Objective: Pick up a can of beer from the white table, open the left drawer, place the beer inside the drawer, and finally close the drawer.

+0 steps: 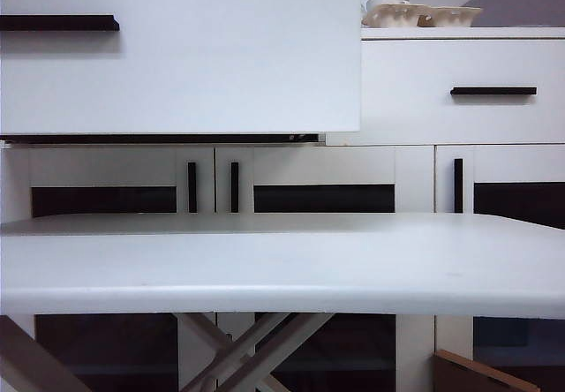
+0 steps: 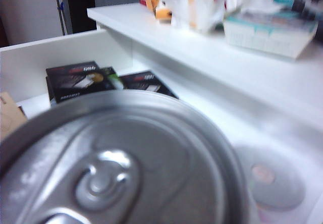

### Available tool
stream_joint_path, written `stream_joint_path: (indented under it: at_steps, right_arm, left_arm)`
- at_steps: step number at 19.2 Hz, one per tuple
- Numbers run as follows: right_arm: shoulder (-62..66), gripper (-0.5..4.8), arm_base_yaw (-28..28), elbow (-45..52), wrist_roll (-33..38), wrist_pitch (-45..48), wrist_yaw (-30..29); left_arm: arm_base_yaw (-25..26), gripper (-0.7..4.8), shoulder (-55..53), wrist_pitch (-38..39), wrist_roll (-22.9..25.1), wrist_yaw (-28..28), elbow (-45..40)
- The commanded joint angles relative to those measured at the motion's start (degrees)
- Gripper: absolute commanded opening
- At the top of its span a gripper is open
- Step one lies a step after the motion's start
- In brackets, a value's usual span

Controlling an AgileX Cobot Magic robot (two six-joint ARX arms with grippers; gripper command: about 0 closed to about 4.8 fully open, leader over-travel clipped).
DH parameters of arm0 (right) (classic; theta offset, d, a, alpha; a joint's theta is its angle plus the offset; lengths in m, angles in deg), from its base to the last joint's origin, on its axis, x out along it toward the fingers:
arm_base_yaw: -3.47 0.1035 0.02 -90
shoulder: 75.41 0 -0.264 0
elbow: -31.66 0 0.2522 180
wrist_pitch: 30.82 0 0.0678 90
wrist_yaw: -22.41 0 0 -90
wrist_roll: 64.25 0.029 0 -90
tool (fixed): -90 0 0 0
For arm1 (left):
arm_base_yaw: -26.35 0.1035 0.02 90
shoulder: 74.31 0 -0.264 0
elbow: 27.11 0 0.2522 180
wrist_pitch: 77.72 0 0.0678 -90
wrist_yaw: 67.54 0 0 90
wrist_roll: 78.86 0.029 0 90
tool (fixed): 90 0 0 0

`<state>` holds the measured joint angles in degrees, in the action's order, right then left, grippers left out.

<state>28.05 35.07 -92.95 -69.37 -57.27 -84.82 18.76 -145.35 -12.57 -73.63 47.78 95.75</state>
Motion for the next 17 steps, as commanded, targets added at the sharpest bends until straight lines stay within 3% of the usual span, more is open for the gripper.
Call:
stream_joint_path:
  at_steps: [1,5,12,13,15,17]
  right_arm:
    - [0.1,2.12,0.1,-0.8,-1.0,5.6,-0.3]
    - [2.8,2.12,0.2,-0.8,-1.1,5.7,-0.3]
    - [5.8,2.13,0.2,-0.8,-1.1,4.8,-0.3]
    - [5.9,2.36,0.2,-0.8,-1.1,4.5,-0.3]
    - [6.3,3.36,0.2,-0.8,-1.2,3.8,-0.6]
    - [6.6,3.37,0.2,-0.8,-1.9,2.2,-0.7]
  left_arm:
    - [-5.3,-0.06,-1.0,0.1,1.6,-2.9,0.3]
    - [-11.7,-0.06,-3.4,0.2,3.0,-5.5,0.3]
    - [-12.1,-0.06,-4.2,0.3,2.9,-7.5,0.3]
    - [-12.1,-0.06,-4.2,0.3,2.9,-7.5,0.3]
    - [-12.1,-0.06,-4.2,0.1,2.9,-7.5,0.3]
    - [-12.1,-0.06,-4.2,-0.4,2.9,-7.5,0.3]
